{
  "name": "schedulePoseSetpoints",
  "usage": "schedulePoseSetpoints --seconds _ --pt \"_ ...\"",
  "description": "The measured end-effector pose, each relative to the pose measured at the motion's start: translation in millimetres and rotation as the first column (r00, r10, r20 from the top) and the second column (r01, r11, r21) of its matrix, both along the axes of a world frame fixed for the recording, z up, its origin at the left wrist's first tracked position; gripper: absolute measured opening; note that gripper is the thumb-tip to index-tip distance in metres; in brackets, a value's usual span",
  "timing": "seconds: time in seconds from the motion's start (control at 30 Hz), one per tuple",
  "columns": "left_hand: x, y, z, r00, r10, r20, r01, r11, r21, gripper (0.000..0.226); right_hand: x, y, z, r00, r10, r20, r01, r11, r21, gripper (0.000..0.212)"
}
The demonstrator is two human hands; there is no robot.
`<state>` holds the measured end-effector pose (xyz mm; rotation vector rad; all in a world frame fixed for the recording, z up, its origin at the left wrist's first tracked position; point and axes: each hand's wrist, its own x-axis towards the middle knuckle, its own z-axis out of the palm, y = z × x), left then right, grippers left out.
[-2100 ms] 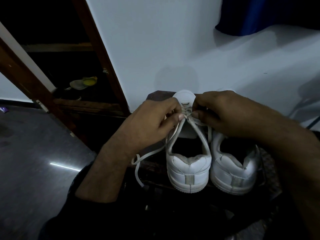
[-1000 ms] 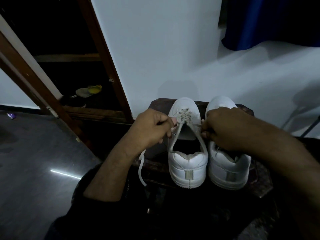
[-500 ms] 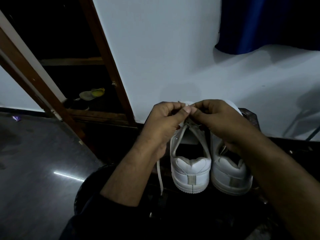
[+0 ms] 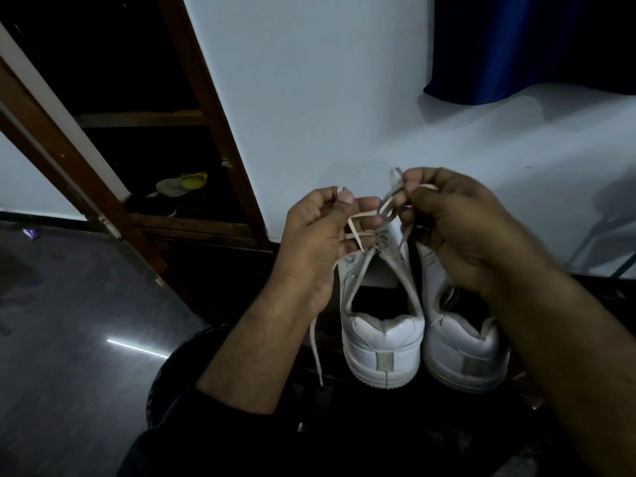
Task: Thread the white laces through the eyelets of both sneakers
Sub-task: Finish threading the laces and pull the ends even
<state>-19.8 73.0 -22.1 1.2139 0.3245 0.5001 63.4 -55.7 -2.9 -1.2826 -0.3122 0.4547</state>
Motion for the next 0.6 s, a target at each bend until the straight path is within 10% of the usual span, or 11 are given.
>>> schedulePoseSetpoints --seconds 0.17,0.3,0.43,0.53,0.6 --pt "-0.8 9.4 5.8 0.993 0.113 0.038 -0.117 0.983 0.141 0.014 18.3 -16.4 1.0 0.882 -0.223 0.415 0.3 0.945 -0.13 0.018" --pt "0.7 4.0 -4.3 0.985 0.079 -0.156 -0.029 0.953 0.303 0.015 21.6 -17.7 -12.6 0.691 0.347 0.634 0.372 0.582 -0.723 0.052" --pt "1.7 -7.4 -2.2 0.979 -0.017 -0.203 0.08 0.947 0.31 0.023 8.8 -10.4 -6.4 0.657 0.357 0.664 0.252 0.726 -0.64 0.041" --pt "3.4 -7.8 -1.8 0.981 -0.005 -0.193 0.052 0.969 0.241 0.024 9.0 -9.7 -11.0 0.621 0.335 0.708 0.431 0.608 -0.666 0.034" --pt "5.9 -4.8 -3.7 0.983 0.015 -0.185 0.031 0.969 0.247 0.023 9.1 -7.5 -11.7 0.729 0.211 0.652 0.282 0.775 -0.566 0.025"
